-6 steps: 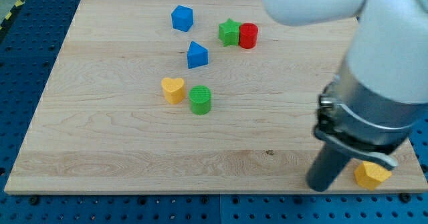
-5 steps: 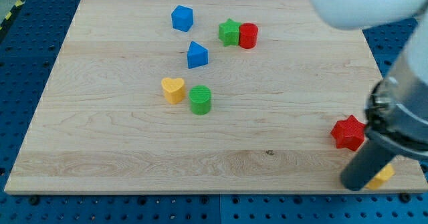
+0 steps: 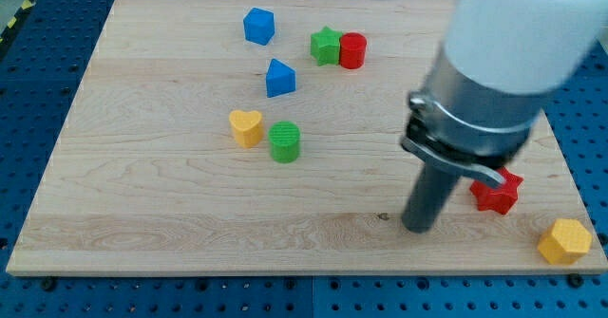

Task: Push the red star into the yellow hexagon

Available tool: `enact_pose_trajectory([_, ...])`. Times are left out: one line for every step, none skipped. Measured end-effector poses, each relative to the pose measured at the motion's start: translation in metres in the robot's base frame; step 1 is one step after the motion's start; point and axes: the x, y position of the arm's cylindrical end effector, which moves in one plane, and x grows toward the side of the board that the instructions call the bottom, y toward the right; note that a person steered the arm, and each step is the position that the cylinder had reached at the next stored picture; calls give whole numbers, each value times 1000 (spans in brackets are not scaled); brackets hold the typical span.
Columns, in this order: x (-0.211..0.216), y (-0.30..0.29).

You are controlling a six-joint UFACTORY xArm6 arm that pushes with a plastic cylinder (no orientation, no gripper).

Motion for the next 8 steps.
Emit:
enact_pose_trajectory([-36, -12])
enact_pose_trajectory([-77, -6])
enact_pose_trajectory([-82, 16])
enact_pose_trajectory([-66, 56])
enact_pose_trajectory([-59, 80])
enact_pose_trajectory([-45, 80])
enact_pose_trajectory([-35, 81])
enact_pose_trajectory([-22, 85])
